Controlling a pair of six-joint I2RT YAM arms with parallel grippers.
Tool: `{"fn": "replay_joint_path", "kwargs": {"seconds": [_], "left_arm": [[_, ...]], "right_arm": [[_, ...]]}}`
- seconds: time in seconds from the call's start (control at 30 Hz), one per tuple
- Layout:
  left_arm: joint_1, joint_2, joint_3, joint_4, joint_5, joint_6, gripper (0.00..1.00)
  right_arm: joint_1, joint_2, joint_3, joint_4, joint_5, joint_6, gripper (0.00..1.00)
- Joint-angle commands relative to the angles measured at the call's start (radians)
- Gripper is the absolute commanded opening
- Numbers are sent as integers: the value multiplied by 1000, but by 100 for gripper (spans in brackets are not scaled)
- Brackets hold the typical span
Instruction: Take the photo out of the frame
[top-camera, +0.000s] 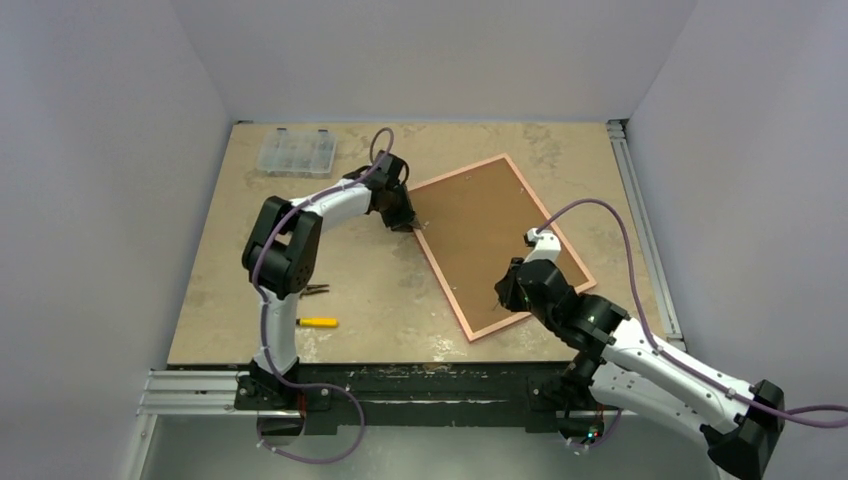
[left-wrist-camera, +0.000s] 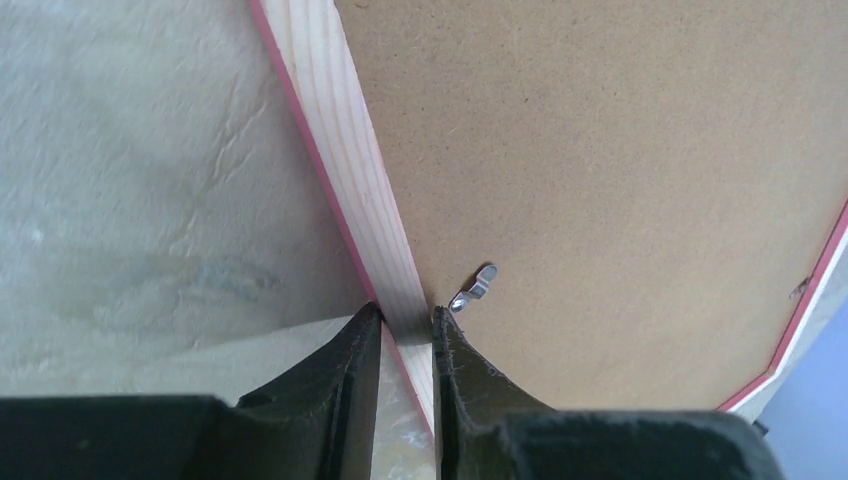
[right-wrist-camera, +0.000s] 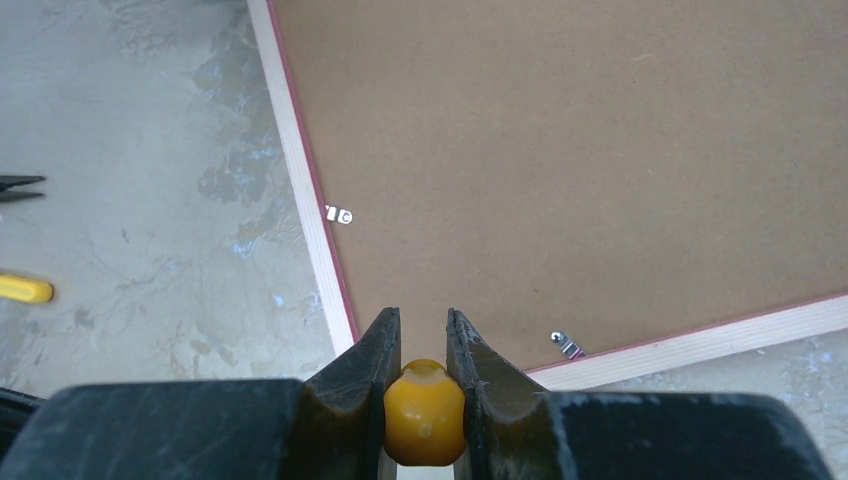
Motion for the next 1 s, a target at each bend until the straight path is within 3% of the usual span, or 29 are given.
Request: {"fn": "replay_joint_path", "kwargs": {"seconds": [0.0, 0.27, 0.3, 0.4, 0.47, 0.53, 0.7, 0.97], "left_arm": [[12, 34, 73, 72, 216, 211, 0], [12, 176, 284, 64, 390, 212, 0], [13, 173, 300, 38, 381, 220, 5], [13, 105, 283, -4, 354, 210, 43], [13, 18, 210, 20, 356, 172, 61], [13, -82, 114, 47, 357, 120, 68], [-1, -206, -92, 91, 412, 28, 65], [-23, -103, -124, 82, 474, 6, 54]], "right_arm": [[-1, 40, 5, 96, -23, -11, 0], [-1, 139, 11, 178, -53, -20, 0], [-1, 155, 13, 189, -53, -22, 0], [-1, 209, 27, 233, -56, -33, 0], [-1, 255, 46, 266, -57, -47, 0], [0, 302, 66, 288, -50, -57, 0], [1, 373, 97, 369, -25, -84, 0], [19, 469, 107, 510, -7, -141, 0]]}}
